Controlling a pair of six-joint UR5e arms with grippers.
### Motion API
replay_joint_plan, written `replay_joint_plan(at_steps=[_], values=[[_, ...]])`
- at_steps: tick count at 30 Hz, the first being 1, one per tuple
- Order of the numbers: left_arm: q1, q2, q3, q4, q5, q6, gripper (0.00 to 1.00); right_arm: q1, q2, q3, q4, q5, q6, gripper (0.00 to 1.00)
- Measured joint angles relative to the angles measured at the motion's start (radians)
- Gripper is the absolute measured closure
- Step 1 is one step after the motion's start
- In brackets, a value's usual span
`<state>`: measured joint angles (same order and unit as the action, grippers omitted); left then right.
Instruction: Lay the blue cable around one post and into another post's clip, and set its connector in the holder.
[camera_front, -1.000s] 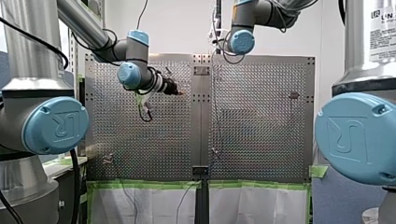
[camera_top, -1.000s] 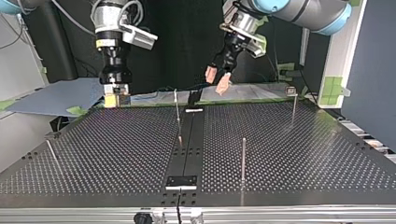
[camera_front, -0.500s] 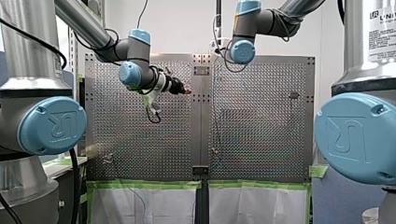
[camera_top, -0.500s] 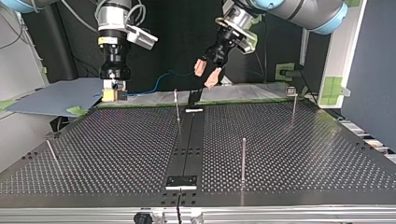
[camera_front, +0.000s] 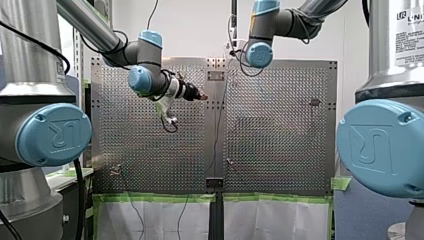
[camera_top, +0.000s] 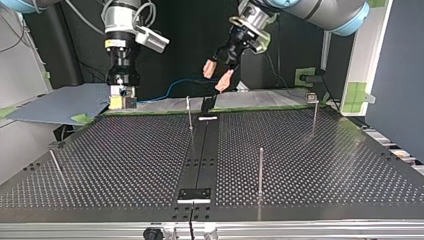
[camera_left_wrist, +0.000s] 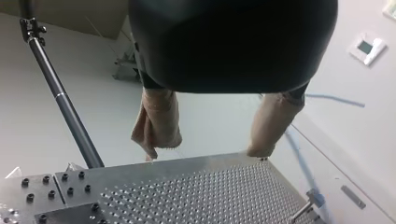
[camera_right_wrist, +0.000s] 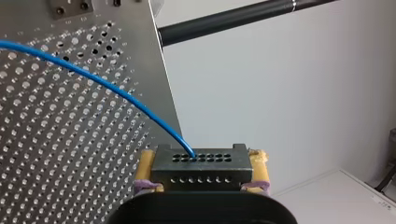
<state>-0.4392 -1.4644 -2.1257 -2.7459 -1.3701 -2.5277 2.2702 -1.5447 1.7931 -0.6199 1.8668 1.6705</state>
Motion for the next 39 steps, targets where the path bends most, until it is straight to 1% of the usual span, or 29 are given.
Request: replay_joint_plan(at_steps=[5,8,12,14,18,21,24,29,34,39], values=[[-0.012,-0.001,-0.001,0.009,0.009,-0.041,0.0,0.007,0.014,-0.001,-0.014,-0.007,0.001,1.0],[-0.022,-0.008,-0.001,0.015,0.009,-0.063,0.0,0.014,0.031,-0.007,-0.028,-0.01,0.001,1.0],[-0.035,-0.027,-0.001,0.038,0.003,-0.096,0.0,0.027,0.06,-0.023,-0.038,-0.012,-0.002,1.0],[-0.042,-0.04,-0.002,0.05,-0.004,-0.115,0.0,0.034,0.066,-0.029,-0.04,-0.012,-0.002,1.0],[-0.053,-0.067,-0.002,0.073,-0.021,-0.149,0.0,0.052,0.065,-0.04,-0.04,-0.012,-0.004,1.0],[-0.064,-0.092,-0.002,0.097,-0.043,-0.177,0.0,0.064,0.062,-0.044,-0.04,-0.013,-0.005,1.0],[-0.076,-0.117,-0.002,0.122,-0.06,-0.203,0.0,0.073,0.06,-0.044,-0.039,-0.015,-0.007,1.0],[-0.094,-0.153,-0.001,0.166,-0.069,-0.247,0.0,0.083,0.06,-0.044,-0.039,-0.021,-0.008,1.0],[-0.099,-0.161,-0.001,0.209,-0.09,-0.29,0.0,0.094,0.059,-0.045,-0.041,-0.022,-0.005,1.0],[-0.094,-0.162,-0.001,0.25,-0.128,-0.329,0.0,0.105,0.052,-0.051,-0.035,-0.023,-0.006,1.0]])
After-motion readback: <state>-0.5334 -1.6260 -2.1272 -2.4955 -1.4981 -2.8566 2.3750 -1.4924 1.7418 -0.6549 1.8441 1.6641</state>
